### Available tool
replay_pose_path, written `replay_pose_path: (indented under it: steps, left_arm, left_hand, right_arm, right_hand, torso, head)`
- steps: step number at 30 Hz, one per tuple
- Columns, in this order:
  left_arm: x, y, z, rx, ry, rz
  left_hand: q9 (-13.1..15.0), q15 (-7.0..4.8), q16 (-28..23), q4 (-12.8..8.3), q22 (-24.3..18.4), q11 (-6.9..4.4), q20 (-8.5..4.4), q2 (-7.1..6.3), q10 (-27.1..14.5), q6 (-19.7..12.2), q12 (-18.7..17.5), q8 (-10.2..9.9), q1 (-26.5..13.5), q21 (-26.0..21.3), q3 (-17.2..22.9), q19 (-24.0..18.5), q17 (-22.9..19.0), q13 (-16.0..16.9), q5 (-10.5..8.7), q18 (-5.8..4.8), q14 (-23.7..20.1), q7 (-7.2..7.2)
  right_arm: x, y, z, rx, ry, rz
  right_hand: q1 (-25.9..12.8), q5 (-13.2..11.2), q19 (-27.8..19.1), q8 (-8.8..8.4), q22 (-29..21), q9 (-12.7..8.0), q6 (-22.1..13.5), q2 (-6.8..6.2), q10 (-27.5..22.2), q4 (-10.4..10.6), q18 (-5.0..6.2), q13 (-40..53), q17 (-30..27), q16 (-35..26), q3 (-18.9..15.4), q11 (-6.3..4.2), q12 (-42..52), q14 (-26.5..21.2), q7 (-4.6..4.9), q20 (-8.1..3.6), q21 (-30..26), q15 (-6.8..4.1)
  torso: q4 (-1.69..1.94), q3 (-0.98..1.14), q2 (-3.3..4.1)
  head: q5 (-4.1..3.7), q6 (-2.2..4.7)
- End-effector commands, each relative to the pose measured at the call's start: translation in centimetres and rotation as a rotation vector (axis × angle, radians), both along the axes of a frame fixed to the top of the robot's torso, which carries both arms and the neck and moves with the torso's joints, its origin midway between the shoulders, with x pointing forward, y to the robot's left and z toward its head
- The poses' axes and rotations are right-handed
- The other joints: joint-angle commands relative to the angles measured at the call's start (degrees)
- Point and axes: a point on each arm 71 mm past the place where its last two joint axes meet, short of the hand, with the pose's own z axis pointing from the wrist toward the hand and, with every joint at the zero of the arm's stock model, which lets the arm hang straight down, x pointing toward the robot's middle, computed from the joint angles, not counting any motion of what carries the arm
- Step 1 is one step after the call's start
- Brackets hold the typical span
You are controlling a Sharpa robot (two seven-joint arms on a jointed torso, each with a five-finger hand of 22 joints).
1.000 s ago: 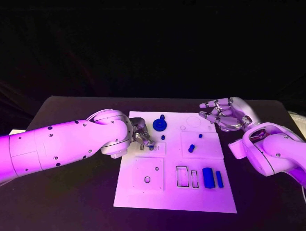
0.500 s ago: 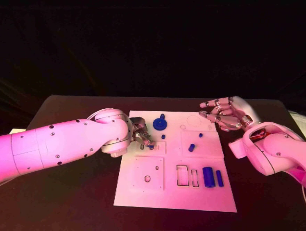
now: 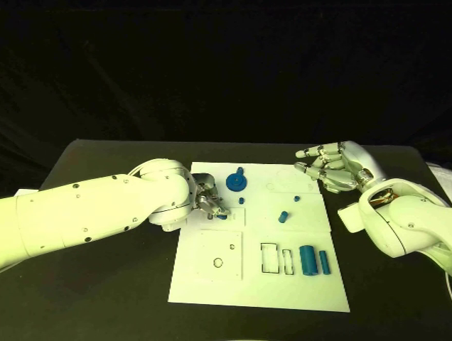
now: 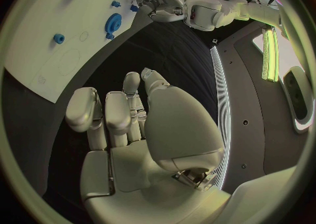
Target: Assemble the parts on the task board
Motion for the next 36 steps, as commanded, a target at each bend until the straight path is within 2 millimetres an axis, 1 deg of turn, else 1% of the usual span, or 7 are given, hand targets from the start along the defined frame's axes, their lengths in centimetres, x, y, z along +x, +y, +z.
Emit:
replay_pose_path:
  steps: [1, 10, 18, 23, 26, 29, 36]
  left_arm:
    - [-0.2, 0.0, -0.4, 0.026, 0.033, -0.002]
    - [-0.2, -0.2, -0.4, 0.023, 0.038, -0.004]
    - [-0.1, -0.4, -0.5, 0.022, 0.047, -0.006]
    - [0.0, -0.5, -0.6, 0.025, 0.059, -0.008]
    - [0.0, -0.7, -0.7, 0.017, 0.085, -0.005]
    - [-0.1, -0.9, -0.8, 0.014, 0.102, -0.006]
    - [0.0, -1.0, -1.0, 0.018, 0.120, -0.009]
  left_hand:
    - [0.26, -0.09, 0.18, -8.95, 8.29, -0.06, -0.16, -0.06, 0.36, 0.43, -0.15, 0.41, -0.83, 0.05, 9.42, 1.87, 15.09, 0.03, 0.40, -0.51, 5.92, -0.68]
    - [0.70, -0.21, 0.18, -8.89, 8.42, -0.23, -0.25, -0.12, 0.54, 0.66, 0.05, 0.98, -1.88, 0.11, 9.74, 1.94, 15.09, 0.17, 0.51, -0.54, 5.92, -0.93]
    - [1.31, -0.51, 0.18, -8.24, 8.57, -0.61, -0.48, 0.07, 1.03, 1.33, 0.70, 1.91, -4.28, 0.15, 9.45, 2.02, 15.09, 0.74, 0.40, -0.56, 5.92, -1.45]
    - [1.42, -0.67, 0.18, -7.49, 8.72, -0.80, -0.63, 0.37, 1.32, 1.70, 1.13, 2.13, -5.95, 0.21, 8.90, 2.11, 15.09, 1.18, 0.36, -0.60, 5.92, -1.70]
    - [1.41, -0.75, 0.18, -6.88, 8.80, -0.89, -0.71, 0.74, 1.39, 1.89, 1.24, 2.17, -7.06, 0.24, 8.59, 2.16, 15.09, 1.28, 0.37, -0.62, 5.92, -1.80]
    - [1.42, -0.78, 0.18, -6.72, 8.90, -0.92, -0.75, 0.82, 1.46, 1.98, 1.37, 2.20, -7.48, 0.29, 8.44, 2.22, 15.09, 1.42, 0.36, -0.64, 5.92, -1.85]
    - [1.46, -0.86, 0.18, -6.59, 9.11, -1.05, -0.83, 0.79, 1.79, 2.37, 1.93, 2.37, -8.27, 0.41, 7.88, 2.35, 15.09, 2.02, 0.31, -0.69, 5.92, -2.02]
  right_arm:
    - [0.0, 0.1, -0.1, -0.002, 0.003, 0.016]
    - [0.0, 0.1, -0.1, -0.002, 0.004, 0.016]
    - [0.0, 0.0, -0.1, -0.003, 0.006, 0.014]
    - [-0.1, 0.1, -0.1, -0.004, 0.010, 0.015]
    - [-0.1, 0.1, -0.1, -0.004, 0.010, 0.015]
    - [-0.1, 0.1, -0.1, -0.005, 0.012, 0.016]
    - [-0.1, 0.1, -0.1, -0.005, 0.014, 0.018]
  right_hand:
    - [0.30, 0.20, -0.35, 0.38, -0.10, 0.07, -0.31, 0.28, -0.40, 0.32, 1.05, -0.08, -0.01, -0.23, -0.04, -0.03, -0.27, 0.15, 0.25, -0.14, -0.26, -0.37]
    - [0.30, 0.20, -0.35, 0.38, -0.10, 0.07, -0.31, 0.28, -0.40, 0.32, 1.05, -0.08, -0.01, -0.23, -0.04, -0.03, -0.27, 0.15, 0.25, -0.14, -0.26, -0.37]
    - [0.30, 0.20, -0.35, 0.38, -0.10, 0.07, -0.31, 0.28, -0.40, 0.32, 1.05, -0.08, -0.01, -0.23, -0.04, -0.03, -0.27, 0.15, 0.25, -0.14, -0.26, -0.37]
    - [0.21, 0.24, -0.36, 0.39, -0.14, 0.08, -0.30, 0.35, -0.39, 0.45, 1.05, -0.14, -0.03, -0.29, -0.06, -0.03, -0.26, 0.15, 0.24, -0.14, -0.30, -0.36]
    - [0.21, 0.24, -0.36, 0.39, -0.14, 0.08, -0.30, 0.35, -0.39, 0.45, 1.05, -0.14, -0.03, -0.29, -0.06, -0.03, -0.26, 0.15, 0.24, -0.14, -0.30, -0.36]
    - [0.21, 0.24, -0.36, 0.39, -0.14, 0.08, -0.30, 0.35, -0.39, 0.45, 1.05, -0.14, -0.03, -0.29, -0.06, -0.03, -0.26, 0.15, 0.24, -0.14, -0.30, -0.36]
    - [0.22, 0.29, -0.41, 0.40, -0.23, 0.09, -0.29, 0.36, -0.42, 0.47, 1.07, -0.23, -0.10, -0.36, -0.06, -0.03, -0.34, 0.14, 0.23, -0.14, -0.38, -0.36]
  torso:
    - [0.05, 0.00, 0.01]
    - [0.01, 0.04, 0.01]
    - [-0.09, 0.12, 0.02]
    - [0.02, 0.11, 0.02]
    - [-0.02, 0.12, 0.01]
    - [-0.03, 0.11, 0.02]
    - [-0.02, 0.08, 0.03]
  head:
    - [0.00, -0.01]
    - [0.09, -0.01]
    - [0.20, -0.08]
    - [0.14, -0.14]
    - [0.17, -0.16]
    - [0.03, -0.17]
    - [0.06, -0.25]
